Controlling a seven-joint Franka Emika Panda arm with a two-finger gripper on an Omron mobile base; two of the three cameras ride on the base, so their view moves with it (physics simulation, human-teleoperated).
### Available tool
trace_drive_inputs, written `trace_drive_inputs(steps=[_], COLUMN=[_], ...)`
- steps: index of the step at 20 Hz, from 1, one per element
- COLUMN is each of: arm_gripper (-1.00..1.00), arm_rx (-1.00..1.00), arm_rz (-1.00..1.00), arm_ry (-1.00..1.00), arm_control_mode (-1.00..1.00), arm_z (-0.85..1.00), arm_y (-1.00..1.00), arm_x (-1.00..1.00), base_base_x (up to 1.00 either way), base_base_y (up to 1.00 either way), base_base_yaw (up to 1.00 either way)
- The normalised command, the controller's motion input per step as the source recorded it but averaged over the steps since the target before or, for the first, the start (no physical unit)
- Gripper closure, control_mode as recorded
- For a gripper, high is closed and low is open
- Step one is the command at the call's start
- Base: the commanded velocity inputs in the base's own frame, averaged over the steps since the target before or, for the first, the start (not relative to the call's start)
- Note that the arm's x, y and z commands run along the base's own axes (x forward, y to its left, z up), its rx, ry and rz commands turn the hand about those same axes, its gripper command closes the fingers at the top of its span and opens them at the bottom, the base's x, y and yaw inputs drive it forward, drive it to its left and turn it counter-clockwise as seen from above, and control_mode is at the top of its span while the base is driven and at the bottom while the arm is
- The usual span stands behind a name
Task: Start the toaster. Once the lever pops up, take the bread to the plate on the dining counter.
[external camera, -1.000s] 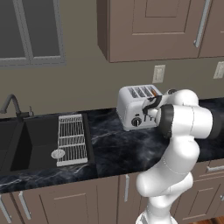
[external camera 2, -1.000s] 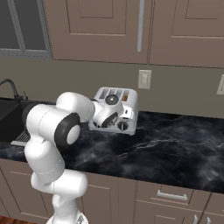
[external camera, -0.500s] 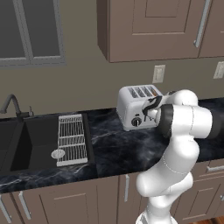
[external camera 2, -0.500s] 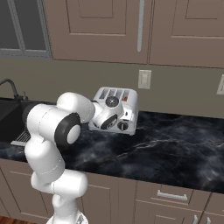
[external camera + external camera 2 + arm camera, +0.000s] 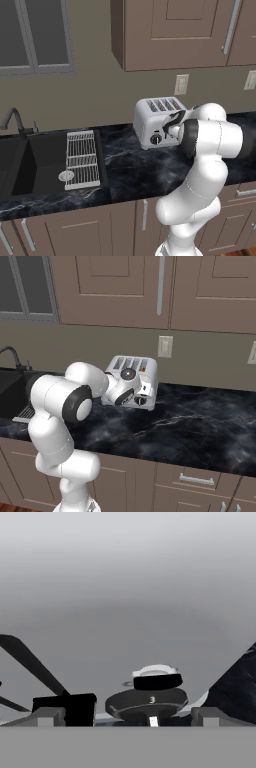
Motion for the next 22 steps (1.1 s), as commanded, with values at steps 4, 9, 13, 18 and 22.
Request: trace_drive_inputs(steps=[4, 9, 13, 18, 22], arm_gripper=[-1.0, -1.0, -1.0, -1.0, -1.0], arm_rx=[0.0, 0.0, 0.0, 0.0, 0.0], arm_rz=[0.0, 0.0, 0.0, 0.0, 0.0], arm_ry=[0.0, 0.0, 0.0, 0.0, 0.0], arm_control_mode=[-1.0, -1.0, -1.0, -1.0, -1.0], arm_z=[-0.1, -0.18, -0.16, -0.04, 0.0], arm_y=[0.0, 0.0, 0.0, 0.0, 0.0], arm_x=[0.0, 0.0, 0.0, 0.0, 0.0], base_base_x=[0.0, 0.0, 0.0, 0.0, 0.0], base_base_y=[0.0, 0.0, 0.0, 0.0, 0.0], base_base_yaw=[0.0, 0.0, 0.0, 0.0, 0.0])
